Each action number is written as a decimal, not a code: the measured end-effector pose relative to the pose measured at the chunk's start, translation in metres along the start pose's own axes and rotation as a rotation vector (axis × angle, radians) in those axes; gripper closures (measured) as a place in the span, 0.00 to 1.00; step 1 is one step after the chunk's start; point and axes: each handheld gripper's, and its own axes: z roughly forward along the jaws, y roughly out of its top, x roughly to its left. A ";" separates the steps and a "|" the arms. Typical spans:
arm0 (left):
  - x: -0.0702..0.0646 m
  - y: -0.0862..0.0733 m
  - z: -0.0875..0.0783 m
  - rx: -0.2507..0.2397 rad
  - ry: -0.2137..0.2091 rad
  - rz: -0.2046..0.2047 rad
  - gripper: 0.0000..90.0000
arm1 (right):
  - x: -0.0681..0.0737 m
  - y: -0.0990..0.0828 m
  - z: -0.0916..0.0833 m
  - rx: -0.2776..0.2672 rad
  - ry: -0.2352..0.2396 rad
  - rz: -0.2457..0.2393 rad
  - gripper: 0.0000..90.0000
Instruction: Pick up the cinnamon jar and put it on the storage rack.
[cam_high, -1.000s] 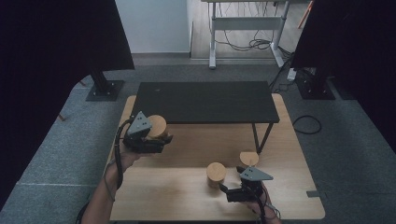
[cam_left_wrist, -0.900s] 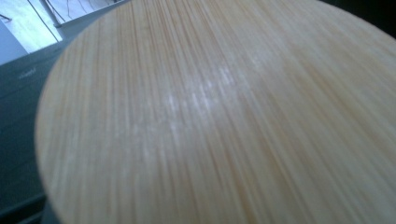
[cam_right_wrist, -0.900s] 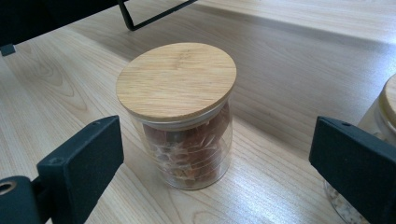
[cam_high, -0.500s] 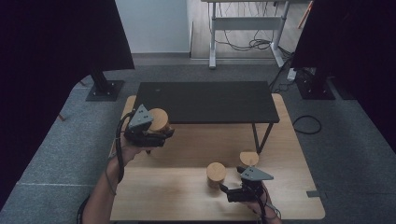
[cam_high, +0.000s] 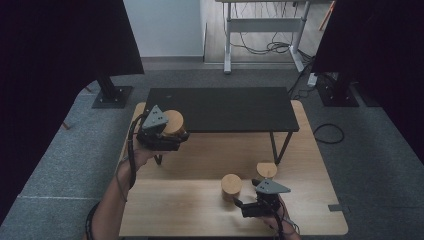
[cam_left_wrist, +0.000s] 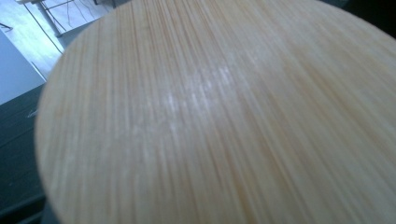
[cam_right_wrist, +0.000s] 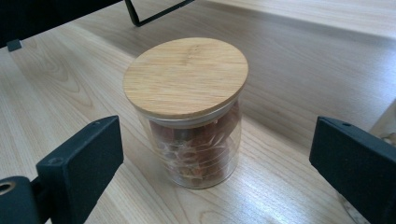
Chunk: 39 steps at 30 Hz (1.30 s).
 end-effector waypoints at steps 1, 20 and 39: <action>0.001 0.001 0.001 -0.001 0.001 0.001 0.28 | 0.000 0.000 0.000 0.001 0.001 0.000 0.03; 0.010 0.024 0.018 -0.036 0.030 0.025 0.28 | 0.001 0.001 0.002 0.001 0.009 -0.005 0.02; 0.028 0.021 0.043 0.000 0.068 0.021 0.28 | 0.002 0.000 0.005 0.009 0.026 -0.007 0.03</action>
